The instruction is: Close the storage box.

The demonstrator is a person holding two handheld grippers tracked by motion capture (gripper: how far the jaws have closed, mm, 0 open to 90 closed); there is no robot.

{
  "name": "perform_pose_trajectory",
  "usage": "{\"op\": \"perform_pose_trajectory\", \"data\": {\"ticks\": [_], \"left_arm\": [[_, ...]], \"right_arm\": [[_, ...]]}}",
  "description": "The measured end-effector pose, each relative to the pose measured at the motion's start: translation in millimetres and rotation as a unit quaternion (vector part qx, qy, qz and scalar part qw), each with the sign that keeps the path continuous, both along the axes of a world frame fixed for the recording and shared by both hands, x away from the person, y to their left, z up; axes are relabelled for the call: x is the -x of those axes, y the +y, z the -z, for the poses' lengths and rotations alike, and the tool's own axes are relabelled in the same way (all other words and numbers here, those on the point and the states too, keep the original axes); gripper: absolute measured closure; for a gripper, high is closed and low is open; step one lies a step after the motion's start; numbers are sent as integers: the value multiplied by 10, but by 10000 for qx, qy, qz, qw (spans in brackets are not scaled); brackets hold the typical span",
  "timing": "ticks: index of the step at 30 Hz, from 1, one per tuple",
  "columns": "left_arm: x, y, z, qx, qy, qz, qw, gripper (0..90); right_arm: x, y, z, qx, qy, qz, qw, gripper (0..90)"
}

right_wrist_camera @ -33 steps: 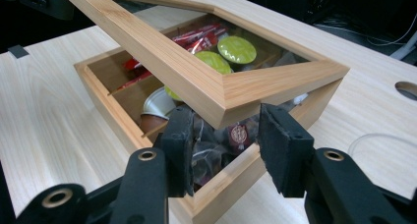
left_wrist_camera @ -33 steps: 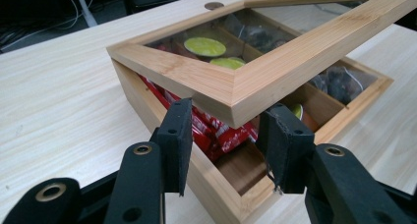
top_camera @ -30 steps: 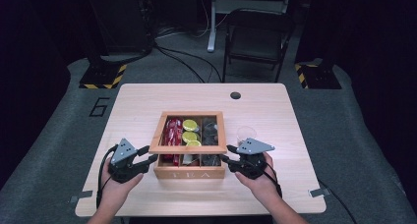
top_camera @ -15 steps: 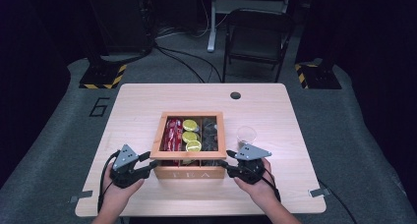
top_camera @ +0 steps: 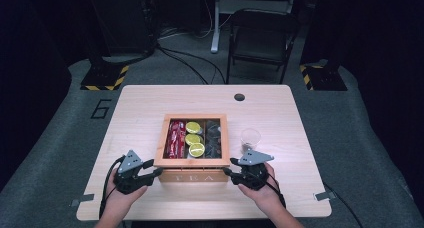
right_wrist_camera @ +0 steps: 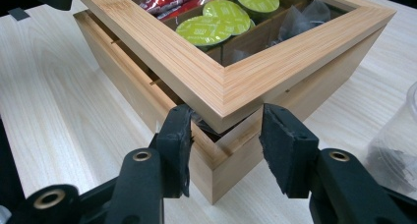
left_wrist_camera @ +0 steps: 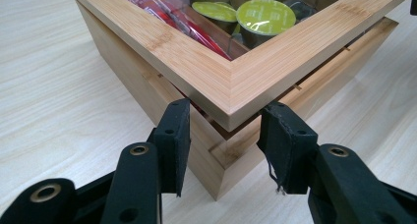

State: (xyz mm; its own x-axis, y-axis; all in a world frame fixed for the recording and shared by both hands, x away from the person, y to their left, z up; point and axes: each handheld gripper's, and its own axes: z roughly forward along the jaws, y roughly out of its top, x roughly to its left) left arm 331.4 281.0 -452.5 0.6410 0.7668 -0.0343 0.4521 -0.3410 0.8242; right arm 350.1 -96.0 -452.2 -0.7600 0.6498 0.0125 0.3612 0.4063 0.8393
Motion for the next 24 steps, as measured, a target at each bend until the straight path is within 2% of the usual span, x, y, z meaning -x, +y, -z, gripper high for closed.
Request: {"op": "perform_pose_trajectory", "data": {"ticks": [4, 5, 8, 11, 13, 14, 15, 18, 24], "left_arm": [[-7, 12, 3, 17, 77, 62, 9999, 515], [-14, 11, 14, -37, 125, 75, 9999, 490], [-34, -2, 40, 270, 273, 105, 9992, 427], [-24, 9, 11, 130, 154, 85, 9998, 411], [-26, 24, 3, 132, 134, 78, 9998, 409], [-29, 34, 2, 201, 85, 1, 9998, 402], [-29, 47, -9, 200, 129, 27, 9997, 399], [-40, 86, -35, 249, 46, -24, 9997, 396], [-60, 192, -63, 272, -38, -179, 9995, 395]], "right_arm": [[-1, 0, 10, 21, 58, -7, 10000, 544], [1, 2, 20, -23, 95, -35, 9999, 516], [-9, -22, 5, -100, 58, -80, 9999, 517], [-32, -43, 3, -210, 173, -2, 9996, 505], [-39, -51, 2, -190, 185, -26, 9996, 498], [-39, -64, 3, -180, 230, -9, 9996, 483], [-38, -65, 1, -186, 230, -3, 9996, 479], [-46, -74, -13, -250, 188, 30, 9995, 466], [-65, -131, -25, -134, 64, 126, 9998, 458]]}}
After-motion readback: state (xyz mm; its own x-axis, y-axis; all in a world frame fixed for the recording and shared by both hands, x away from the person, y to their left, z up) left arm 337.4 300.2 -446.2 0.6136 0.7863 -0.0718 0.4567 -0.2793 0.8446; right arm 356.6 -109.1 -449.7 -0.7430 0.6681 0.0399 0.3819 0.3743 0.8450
